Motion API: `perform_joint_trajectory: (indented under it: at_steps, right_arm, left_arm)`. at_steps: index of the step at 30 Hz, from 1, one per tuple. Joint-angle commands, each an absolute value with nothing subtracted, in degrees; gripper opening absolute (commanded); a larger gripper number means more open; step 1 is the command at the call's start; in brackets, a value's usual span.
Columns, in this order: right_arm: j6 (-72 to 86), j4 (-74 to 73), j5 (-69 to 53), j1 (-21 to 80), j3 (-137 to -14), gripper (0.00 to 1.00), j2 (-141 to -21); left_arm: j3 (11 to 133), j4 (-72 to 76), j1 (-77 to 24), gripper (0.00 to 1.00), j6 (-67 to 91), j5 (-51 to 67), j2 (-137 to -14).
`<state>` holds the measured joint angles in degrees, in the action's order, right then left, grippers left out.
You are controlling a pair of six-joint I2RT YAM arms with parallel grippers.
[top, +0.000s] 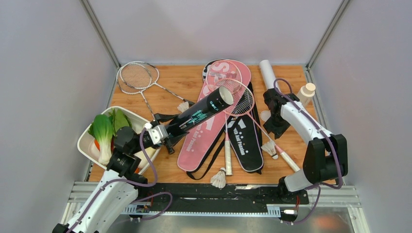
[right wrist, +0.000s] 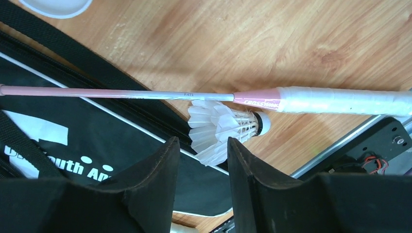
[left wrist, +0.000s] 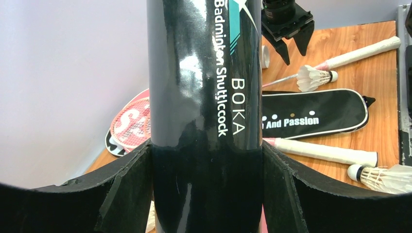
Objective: Pack up the badminton gear
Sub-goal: Pick up the shuttlecock at the center of the board.
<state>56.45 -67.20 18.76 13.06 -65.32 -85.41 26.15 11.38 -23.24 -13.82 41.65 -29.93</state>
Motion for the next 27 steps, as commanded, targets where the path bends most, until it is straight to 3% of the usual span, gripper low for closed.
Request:
perform_joint_trajectory:
  at_steps: [1, 20, 23, 27]
  right_arm:
    - [61.38, -69.7, 18.38, 13.36, -64.25, 0.44, -85.69]
    - [62.45, -67.18, 18.41, 13.92, -59.22, 0.41, -87.78]
    - [62.44, -67.03, 18.26, 13.93, -58.86, 0.36, -87.64]
    - [61.75, -67.12, 18.15, 13.95, -59.2, 0.14, -86.5]
  left_arm:
    - [26.54, 14.41, -23.67, 0.14, -15.46, 41.54, -28.94]
    - [26.49, 14.0, -24.1, 0.14, -16.0, 41.22, -29.42]
    - [26.38, 13.77, -24.24, 0.14, -16.18, 41.02, -29.13]
    - [26.48, 13.23, -24.42, 0.14, -16.59, 40.61, -28.78]
